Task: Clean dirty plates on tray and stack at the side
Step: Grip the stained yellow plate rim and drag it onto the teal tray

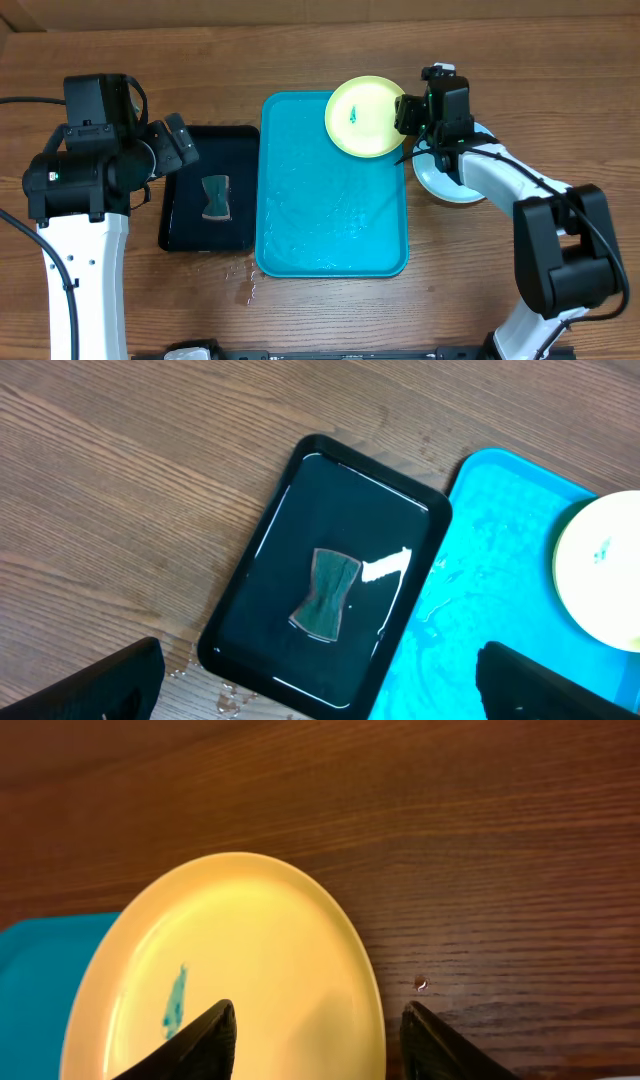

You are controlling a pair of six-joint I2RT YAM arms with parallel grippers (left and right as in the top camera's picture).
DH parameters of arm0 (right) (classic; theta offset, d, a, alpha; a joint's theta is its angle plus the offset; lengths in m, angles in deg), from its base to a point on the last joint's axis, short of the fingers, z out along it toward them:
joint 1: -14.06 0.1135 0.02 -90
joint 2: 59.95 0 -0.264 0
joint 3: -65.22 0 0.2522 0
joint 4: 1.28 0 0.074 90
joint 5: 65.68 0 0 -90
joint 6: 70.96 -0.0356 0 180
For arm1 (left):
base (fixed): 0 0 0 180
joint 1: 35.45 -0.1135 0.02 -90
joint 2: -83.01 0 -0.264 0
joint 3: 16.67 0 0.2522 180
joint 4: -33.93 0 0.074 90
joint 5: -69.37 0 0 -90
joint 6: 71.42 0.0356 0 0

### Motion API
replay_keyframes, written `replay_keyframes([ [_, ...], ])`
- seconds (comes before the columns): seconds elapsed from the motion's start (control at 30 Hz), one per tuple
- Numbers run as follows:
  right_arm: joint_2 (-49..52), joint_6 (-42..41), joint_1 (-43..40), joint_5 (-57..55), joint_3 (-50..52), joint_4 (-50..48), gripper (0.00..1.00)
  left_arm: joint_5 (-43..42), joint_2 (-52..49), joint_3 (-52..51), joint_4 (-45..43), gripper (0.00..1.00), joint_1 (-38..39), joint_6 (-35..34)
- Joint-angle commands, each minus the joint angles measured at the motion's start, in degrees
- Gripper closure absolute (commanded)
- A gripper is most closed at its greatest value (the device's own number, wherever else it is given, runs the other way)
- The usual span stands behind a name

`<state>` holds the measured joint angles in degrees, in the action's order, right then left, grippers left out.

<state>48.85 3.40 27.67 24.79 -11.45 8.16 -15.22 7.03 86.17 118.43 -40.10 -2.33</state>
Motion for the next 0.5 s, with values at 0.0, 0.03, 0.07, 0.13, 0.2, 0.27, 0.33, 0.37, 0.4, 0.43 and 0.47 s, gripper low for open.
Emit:
replay_keyframes([
  [0.0, 2.5, 1.1, 0.2, -3.2, 0.0, -0.8, 0.46, 0.7, -0.1, 0.2, 0.0, 0.0, -0.3, -0.5],
  [0.03, 2.9, 1.1, 0.2, -4.4, 0.0, -0.8, 0.46, 0.7, -0.1, 0.2, 0.0, 0.0, -0.3, -0.5],
  [0.07, 3.1, 1.2, 0.2, -5.1, 0.0, -1.1, 0.47, 0.7, -0.1, 0.2, 0.0, 0.0, -0.3, -0.5],
  [0.13, 3.5, 1.2, 0.2, -5.4, 0.0, -1.6, 0.47, 0.7, -0.1, 0.2, 0.0, 0.0, -0.3, -0.5],
  [0.2, 3.5, 1.1, 0.2, -5.4, 0.0, -1.6, 0.51, 0.7, -0.1, 0.2, 0.0, 0.0, -0.3, -0.5],
  [0.27, 3.5, 1.1, 0.2, -5.3, 0.0, -1.0, 0.56, 0.7, -0.1, 0.2, -0.1, 0.0, -0.3, -0.5],
  [0.33, 3.8, 1.1, 0.3, -5.3, 0.0, -0.5, 0.59, 0.7, -0.1, 0.2, 0.0, 0.0, -0.3, -0.5],
  [0.37, 3.9, 1.1, 0.3, -5.3, 0.0, -0.5, 0.62, 0.7, -0.1, 0.2, 0.0, 0.0, -0.3, -0.5],
  [0.4, 4.2, 1.1, 0.3, -5.3, 0.0, -0.6, 0.64, 0.7, -0.1, 0.2, -0.1, 0.0, -0.3, -0.5],
  [0.43, 4.4, 1.1, 0.3, -5.3, 0.0, -0.5, 0.65, 0.7, -0.1, 0.2, 0.0, 0.0, -0.3, -0.5],
  [0.47, 4.7, 1.1, 0.3, -5.2, 0.0, -0.5, 0.65, 0.7, -0.1, 0.2, -0.1, 0.0, -0.3, -0.5],
])
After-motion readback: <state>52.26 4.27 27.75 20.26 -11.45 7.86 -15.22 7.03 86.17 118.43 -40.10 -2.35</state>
